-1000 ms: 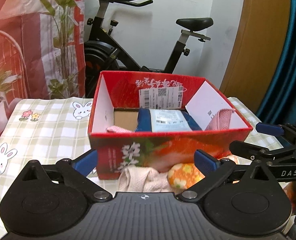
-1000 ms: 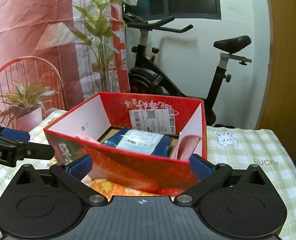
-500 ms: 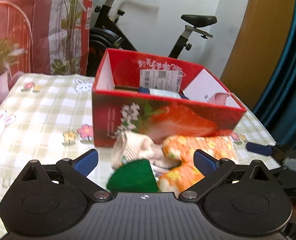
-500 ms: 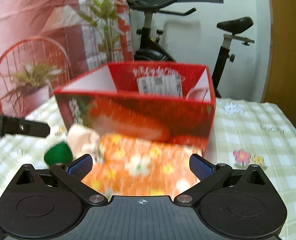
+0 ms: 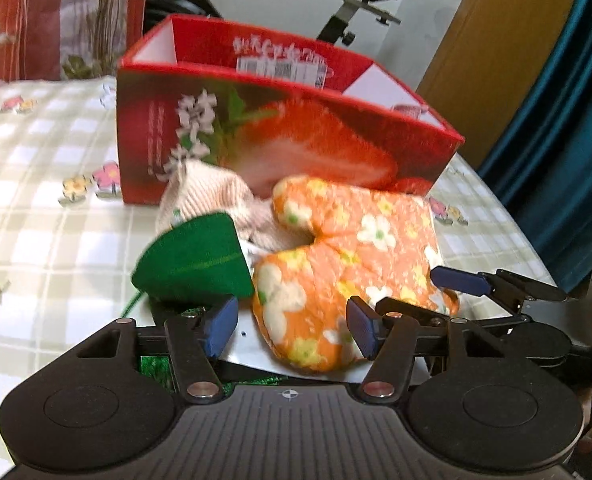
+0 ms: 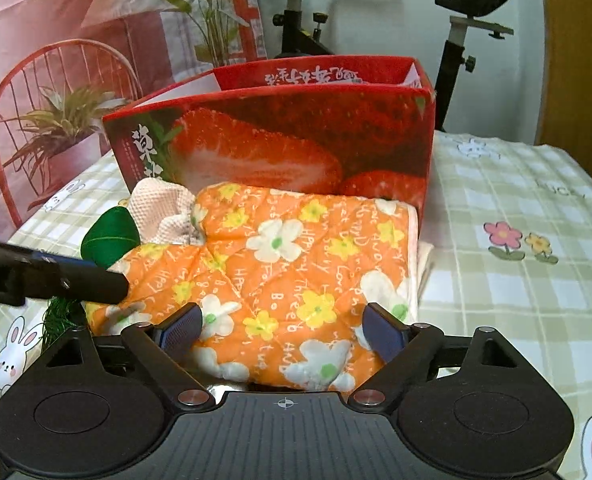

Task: Organize soft objects
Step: 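Move both grippers down to the orange floral cloth beside the box, then close the left gripper on the orange cloth while the right gripper grasps its edge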

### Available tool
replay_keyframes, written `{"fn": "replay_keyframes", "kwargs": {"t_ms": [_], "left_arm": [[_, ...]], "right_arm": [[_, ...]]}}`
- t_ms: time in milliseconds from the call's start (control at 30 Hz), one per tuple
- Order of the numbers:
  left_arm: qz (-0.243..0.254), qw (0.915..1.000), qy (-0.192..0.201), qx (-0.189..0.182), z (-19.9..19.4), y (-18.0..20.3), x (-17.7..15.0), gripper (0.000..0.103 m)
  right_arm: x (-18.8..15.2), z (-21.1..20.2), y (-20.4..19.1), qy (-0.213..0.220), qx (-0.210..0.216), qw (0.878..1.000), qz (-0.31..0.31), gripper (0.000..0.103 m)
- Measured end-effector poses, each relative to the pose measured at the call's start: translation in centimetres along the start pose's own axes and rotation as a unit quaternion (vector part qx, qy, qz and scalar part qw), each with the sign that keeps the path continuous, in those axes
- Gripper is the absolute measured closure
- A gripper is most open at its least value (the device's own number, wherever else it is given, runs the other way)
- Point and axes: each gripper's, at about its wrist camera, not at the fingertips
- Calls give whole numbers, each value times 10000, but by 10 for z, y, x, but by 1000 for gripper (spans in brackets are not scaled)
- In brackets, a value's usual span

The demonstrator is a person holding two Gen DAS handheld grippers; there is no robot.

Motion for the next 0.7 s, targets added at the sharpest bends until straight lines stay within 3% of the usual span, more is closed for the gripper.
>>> {"fn": "replay_keyframes", "kwargs": {"t_ms": [133,300,400,533,700], "left_arm": [[-126,9998,-111,-67,13,-2,-2,41],[25,10000,-16,-44,9,0,-2,83],[-8,9998,144,-105,1,-1,-1,88],[66,9994,284,164,-13,0,-1,89],[-185,9990,208,355,-18,-16,-8,89]], "right_arm": [[0,0,3,-4,60,10000,73,17],[1,-1,4,-2,85,9999,107,17],[3,-4,3,37,75,9999,127,19],[4,-10,3,172,48,9997,187,19],[4,-11,5,183,26,9994,305,19]]}}
Point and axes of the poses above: each gripper's, at about its wrist camera, not at the fingertips, and z roughly the way its jaws point, y to its right, x to its top, and after that the axes turned 13 degrees about z, right-handed
